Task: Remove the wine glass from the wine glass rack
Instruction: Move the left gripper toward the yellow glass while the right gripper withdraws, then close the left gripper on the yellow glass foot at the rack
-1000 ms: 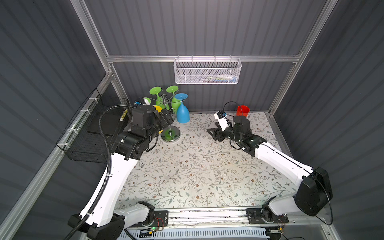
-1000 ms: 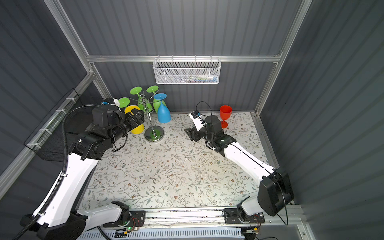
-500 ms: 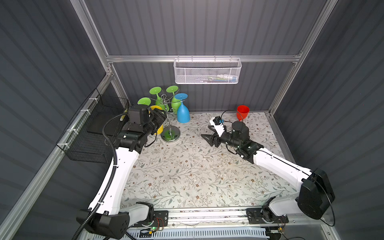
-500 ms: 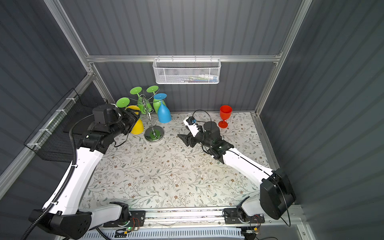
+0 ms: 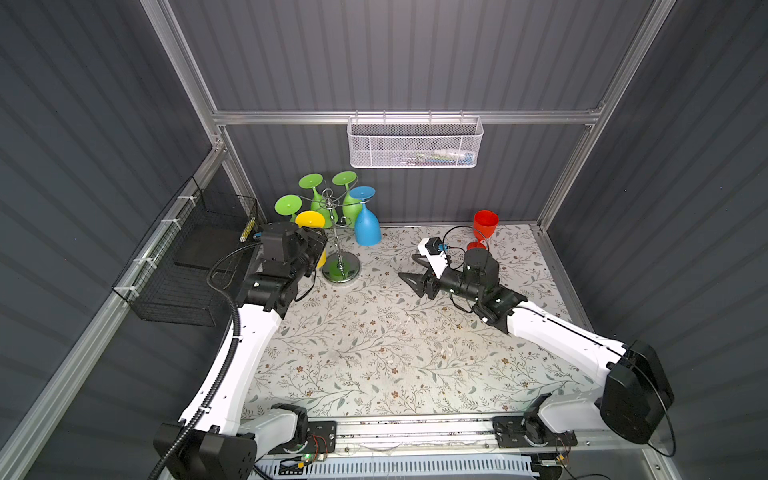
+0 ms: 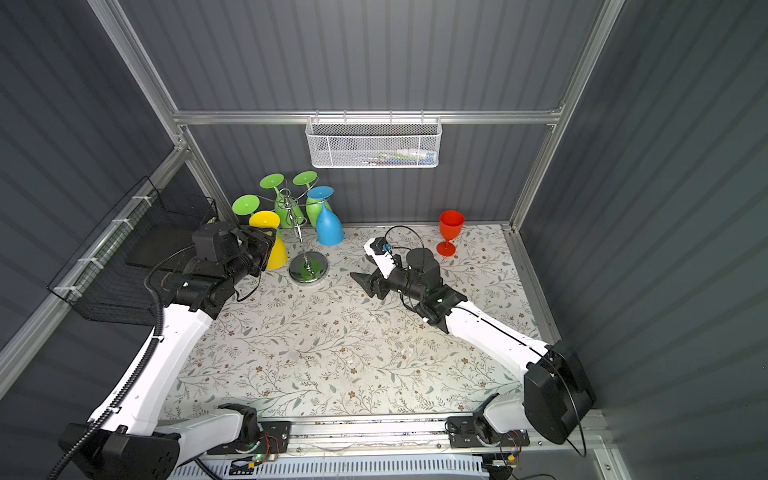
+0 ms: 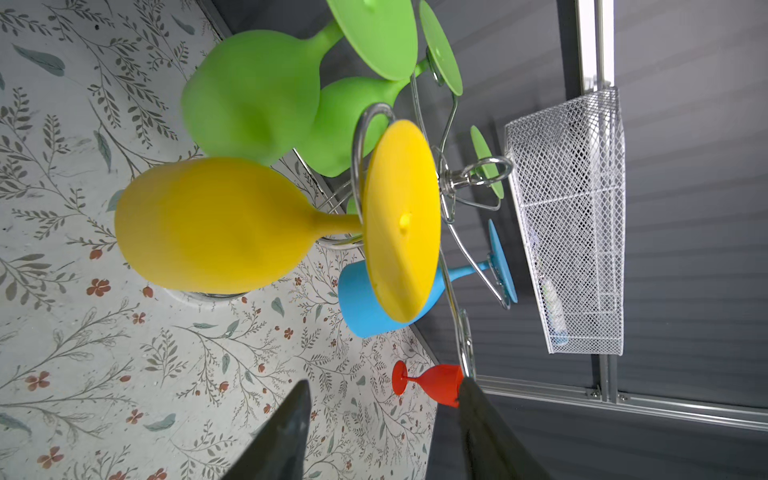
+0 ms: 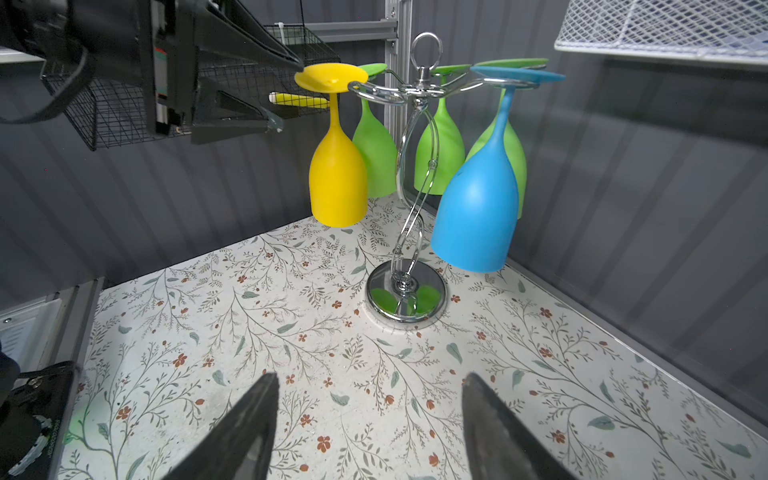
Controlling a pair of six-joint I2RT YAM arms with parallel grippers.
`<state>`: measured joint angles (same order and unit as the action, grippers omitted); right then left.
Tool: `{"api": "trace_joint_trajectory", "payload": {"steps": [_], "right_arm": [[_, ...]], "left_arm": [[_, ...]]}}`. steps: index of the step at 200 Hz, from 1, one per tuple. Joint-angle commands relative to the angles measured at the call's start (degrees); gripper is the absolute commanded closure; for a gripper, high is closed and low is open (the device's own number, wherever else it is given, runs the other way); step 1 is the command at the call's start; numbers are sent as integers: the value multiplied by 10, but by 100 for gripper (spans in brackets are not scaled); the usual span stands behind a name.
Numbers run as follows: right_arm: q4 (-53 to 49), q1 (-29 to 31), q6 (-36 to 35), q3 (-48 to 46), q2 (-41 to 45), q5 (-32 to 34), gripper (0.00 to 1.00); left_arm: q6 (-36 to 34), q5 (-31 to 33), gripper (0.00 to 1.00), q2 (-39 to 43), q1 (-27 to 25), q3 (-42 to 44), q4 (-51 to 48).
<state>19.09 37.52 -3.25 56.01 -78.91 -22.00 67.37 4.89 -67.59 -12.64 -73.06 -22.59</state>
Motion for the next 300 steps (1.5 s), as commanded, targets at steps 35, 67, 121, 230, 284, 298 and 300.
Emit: {"api": "trace_joint_trajectory", "payload": {"steps": [35, 67, 121, 230, 284, 298, 300], "right_arm": [[17, 11, 4, -8, 12, -13, 30], [16, 14, 1, -11, 19, -13, 30], [18, 13, -2, -16, 23, -10, 30], [29, 14, 2, -22, 27, -10, 32], [29, 13, 3, -22, 29, -10, 32], [28, 14, 3, -22, 29, -11, 32], [28, 14, 3, -22, 29, -11, 32]], "left_arm": [[35, 7, 43, -10, 4, 10, 73], [41, 7, 44, -26, 5, 6, 88], [44, 13, 47, -43, 6, -7, 103], [40, 23, 64, -32, 7, -4, 123], [36, 26, 70, -29, 7, 2, 128], [37, 26, 73, -29, 7, 2, 130], [37, 26, 74, -29, 7, 2, 130]]}}
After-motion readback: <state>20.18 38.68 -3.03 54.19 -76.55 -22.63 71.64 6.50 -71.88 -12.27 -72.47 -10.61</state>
